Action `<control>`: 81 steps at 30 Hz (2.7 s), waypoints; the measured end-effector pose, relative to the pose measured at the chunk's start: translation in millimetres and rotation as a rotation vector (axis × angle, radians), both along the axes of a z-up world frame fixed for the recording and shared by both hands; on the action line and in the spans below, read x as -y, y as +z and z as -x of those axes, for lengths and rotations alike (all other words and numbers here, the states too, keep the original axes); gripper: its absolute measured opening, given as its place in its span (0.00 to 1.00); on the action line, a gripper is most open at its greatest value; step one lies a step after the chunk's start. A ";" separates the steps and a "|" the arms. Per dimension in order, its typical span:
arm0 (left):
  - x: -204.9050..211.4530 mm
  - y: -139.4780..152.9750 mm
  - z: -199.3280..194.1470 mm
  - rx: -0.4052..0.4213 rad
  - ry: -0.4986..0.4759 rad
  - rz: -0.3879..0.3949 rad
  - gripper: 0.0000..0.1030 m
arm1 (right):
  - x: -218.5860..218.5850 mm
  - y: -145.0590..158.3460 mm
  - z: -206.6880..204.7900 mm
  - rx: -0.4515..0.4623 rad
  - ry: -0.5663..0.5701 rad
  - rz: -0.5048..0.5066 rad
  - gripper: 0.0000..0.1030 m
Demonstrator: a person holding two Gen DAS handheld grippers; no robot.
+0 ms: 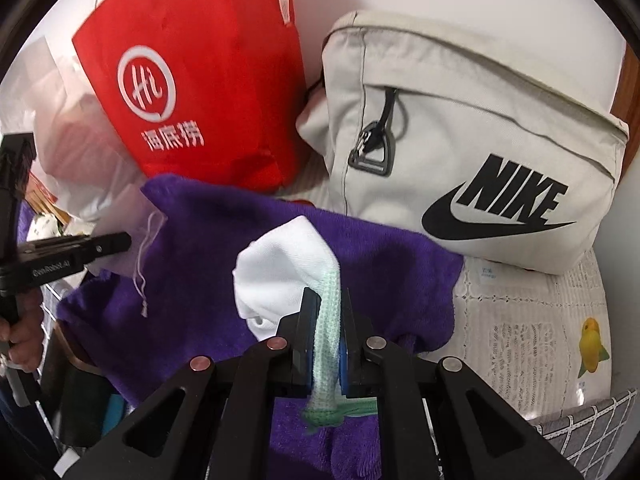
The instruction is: Organize soft objects
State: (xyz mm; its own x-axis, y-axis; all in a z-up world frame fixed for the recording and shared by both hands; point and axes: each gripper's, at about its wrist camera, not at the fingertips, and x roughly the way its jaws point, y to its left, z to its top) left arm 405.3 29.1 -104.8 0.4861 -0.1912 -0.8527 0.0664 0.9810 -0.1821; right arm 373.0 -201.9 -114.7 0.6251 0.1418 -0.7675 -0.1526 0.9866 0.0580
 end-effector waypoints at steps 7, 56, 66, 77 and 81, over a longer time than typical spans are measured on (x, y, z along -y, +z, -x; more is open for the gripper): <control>1.0 -9.6 -3.6 -0.025 0.011 0.006 0.18 | -14.6 -9.7 -6.8 -0.021 0.017 0.043 0.14; 3.5 74.1 205.8 0.098 0.002 -0.047 0.76 | -43.7 50.9 210.6 0.170 0.050 0.007 0.58; 29.5 34.4 276.6 0.045 -0.051 -0.067 0.76 | -37.6 26.6 294.4 0.172 0.019 -0.089 0.58; 52.2 -0.9 280.5 0.041 -0.029 -0.172 0.79 | -29.8 -6.1 322.1 0.148 -0.008 -0.036 0.58; 51.6 -4.9 277.9 0.036 -0.045 -0.158 0.79 | -26.5 -17.2 318.9 0.123 -0.026 -0.053 0.58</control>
State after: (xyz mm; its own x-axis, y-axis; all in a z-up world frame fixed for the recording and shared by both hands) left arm 127.3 -22.5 -109.7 0.5105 -0.0779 -0.8563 0.1144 0.9932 -0.0222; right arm 54.1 -175.4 -131.9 0.7179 0.1628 -0.6768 -0.1365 0.9863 0.0924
